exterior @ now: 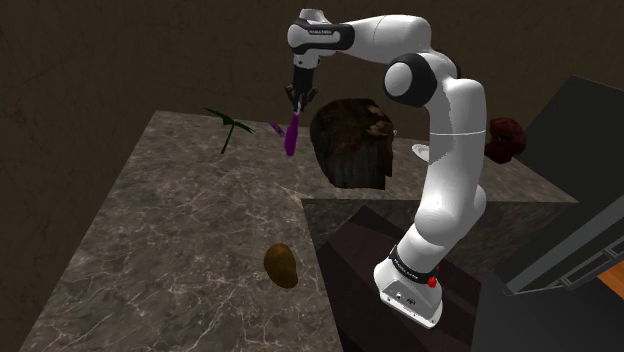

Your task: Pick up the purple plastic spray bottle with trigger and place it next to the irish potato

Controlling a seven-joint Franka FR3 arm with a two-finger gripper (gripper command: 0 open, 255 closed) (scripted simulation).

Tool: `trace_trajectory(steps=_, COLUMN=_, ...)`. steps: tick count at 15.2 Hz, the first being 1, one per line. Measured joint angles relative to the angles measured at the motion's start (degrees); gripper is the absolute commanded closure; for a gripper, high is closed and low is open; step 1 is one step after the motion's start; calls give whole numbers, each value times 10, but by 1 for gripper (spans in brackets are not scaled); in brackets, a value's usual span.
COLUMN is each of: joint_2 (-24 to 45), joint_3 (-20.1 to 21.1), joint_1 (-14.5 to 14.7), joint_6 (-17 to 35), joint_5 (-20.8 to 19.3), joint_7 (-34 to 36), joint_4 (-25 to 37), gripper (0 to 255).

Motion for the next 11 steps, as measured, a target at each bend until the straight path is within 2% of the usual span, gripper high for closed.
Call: trace_trajectory(steps=11, joint_2=5, joint_3=-1, joint_1=-3, joint_6=-86, joint_5=0, joint_7=-2, joint_4=91, gripper=255)
